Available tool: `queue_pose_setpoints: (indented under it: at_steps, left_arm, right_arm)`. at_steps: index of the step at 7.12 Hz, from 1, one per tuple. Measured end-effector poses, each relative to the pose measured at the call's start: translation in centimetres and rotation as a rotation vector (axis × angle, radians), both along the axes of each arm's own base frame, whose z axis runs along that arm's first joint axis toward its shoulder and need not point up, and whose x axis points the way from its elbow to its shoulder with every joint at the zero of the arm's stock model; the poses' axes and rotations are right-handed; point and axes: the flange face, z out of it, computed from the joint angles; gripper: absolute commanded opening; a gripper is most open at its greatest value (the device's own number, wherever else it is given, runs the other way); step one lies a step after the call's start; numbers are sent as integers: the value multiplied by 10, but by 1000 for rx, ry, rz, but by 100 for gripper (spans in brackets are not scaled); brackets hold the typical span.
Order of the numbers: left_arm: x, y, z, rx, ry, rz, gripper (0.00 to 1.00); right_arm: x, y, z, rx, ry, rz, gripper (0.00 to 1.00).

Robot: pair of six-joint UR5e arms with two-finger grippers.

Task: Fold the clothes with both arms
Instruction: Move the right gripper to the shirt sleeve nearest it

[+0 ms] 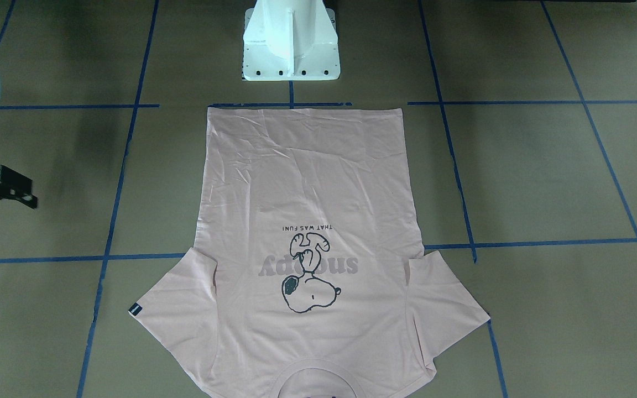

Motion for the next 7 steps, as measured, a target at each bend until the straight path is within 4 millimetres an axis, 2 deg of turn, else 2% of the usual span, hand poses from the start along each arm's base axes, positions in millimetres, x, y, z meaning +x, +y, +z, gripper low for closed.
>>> queue_pose_setpoints:
  at_steps: [1,2,3,4,5,7]
  left_arm:
    - [0,-2,-1,1,0,0,100]
    - [1,-3,0,0,-1,1,100]
    - [1,-4,3,-6,-2,1,100]
    - [1,-4,9,-20,-4,0,100]
    - [1,-4,17,-35,-6,0,100]
    - [0,-5,26,-50,-9,-1,100]
  right_arm:
    - [-56,-26,-29,-19,20,77,99]
    - [-109,-52,-36,-42,28,192,95]
    - [-153,-77,-35,-90,12,323,91]
    - [-179,-93,-31,-132,6,430,87]
    - [-192,-101,-25,-152,15,488,83]
    - [-196,-107,-7,-163,49,537,81]
